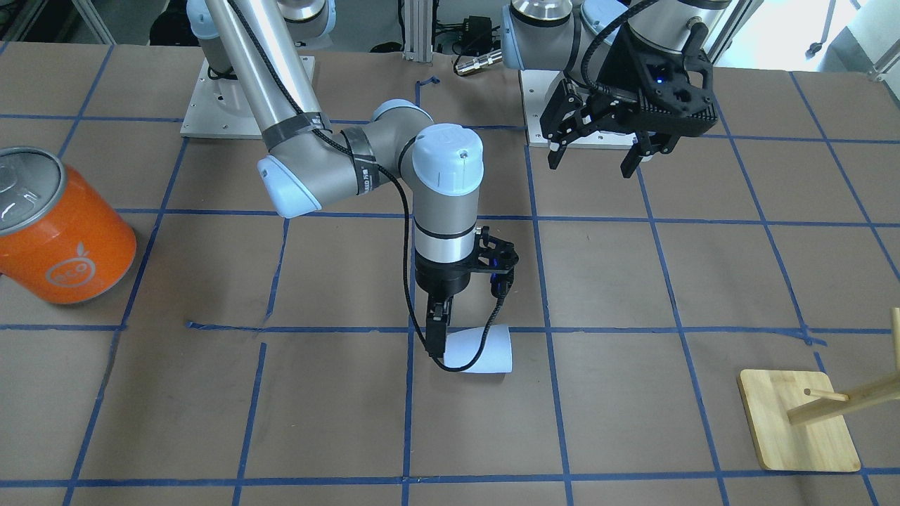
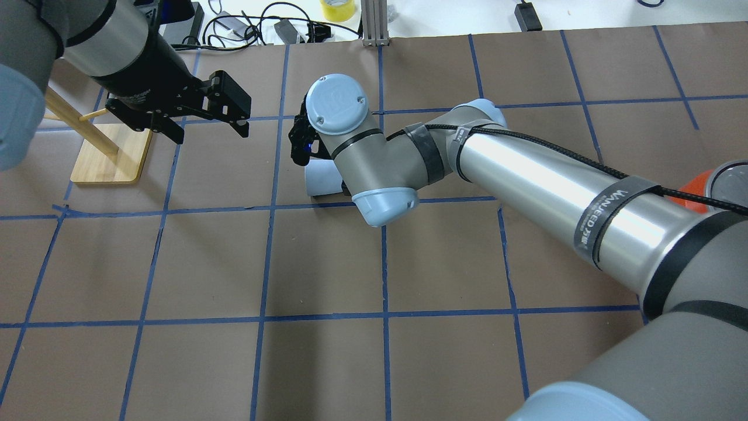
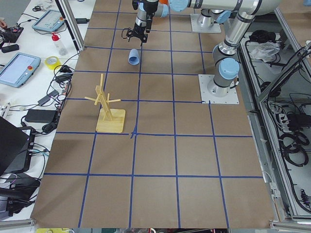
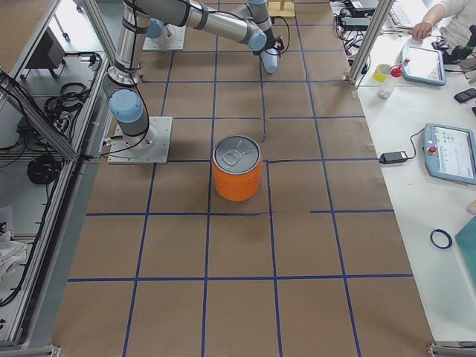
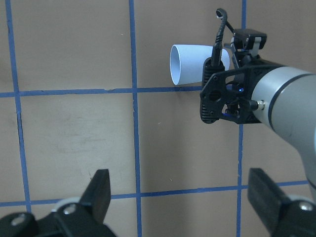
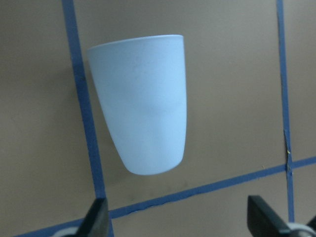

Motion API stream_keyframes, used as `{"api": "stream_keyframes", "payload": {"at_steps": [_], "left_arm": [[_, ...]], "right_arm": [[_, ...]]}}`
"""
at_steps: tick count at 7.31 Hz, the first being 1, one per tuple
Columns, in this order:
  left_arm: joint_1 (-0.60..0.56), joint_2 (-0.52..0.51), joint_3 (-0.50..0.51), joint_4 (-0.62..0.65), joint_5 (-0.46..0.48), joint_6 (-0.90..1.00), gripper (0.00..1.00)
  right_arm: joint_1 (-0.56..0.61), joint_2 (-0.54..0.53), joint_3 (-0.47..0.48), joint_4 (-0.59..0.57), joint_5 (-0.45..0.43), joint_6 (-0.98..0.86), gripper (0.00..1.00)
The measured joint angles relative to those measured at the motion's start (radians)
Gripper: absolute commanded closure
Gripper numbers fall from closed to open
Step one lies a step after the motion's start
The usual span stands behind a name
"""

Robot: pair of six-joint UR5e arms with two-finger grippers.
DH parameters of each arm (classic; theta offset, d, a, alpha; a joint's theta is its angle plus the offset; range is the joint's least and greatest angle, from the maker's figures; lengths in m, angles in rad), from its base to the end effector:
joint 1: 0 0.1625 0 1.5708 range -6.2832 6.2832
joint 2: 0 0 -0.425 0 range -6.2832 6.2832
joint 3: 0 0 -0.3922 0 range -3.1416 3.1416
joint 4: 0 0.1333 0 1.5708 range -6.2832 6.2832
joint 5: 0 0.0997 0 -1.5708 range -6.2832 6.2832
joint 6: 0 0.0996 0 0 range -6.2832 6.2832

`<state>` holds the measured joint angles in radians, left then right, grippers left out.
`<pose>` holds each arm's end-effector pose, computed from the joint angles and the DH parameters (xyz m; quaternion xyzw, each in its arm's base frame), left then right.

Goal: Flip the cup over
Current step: 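Raise the right gripper away while the left gripper reaches toward the cup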

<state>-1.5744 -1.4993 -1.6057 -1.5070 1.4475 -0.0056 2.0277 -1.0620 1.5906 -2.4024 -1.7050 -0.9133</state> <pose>-0.1472 -0.4702 0.5124 -0.0021 -0.9968 0.0498 0.0618 0.4034 -0.5486 0.2714 0.6163 -0.7702 0.1317 0.0986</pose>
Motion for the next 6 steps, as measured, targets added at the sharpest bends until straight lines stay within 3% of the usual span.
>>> {"api": "stream_keyframes", "payload": {"at_steps": [3, 6], "left_arm": [[0.027, -0.065, -0.02, -0.028, -0.141, 0.01, 0.0], [0.1, -0.196, -0.073, -0.004, -0.229, 0.163, 0.0]], "right_arm": [[-0.186, -0.094, 0.0, 0.089, -0.001, 0.397, 0.0], [-0.399, -0.212, 0.0, 0.248, 0.001, 0.72, 0.0]]}}
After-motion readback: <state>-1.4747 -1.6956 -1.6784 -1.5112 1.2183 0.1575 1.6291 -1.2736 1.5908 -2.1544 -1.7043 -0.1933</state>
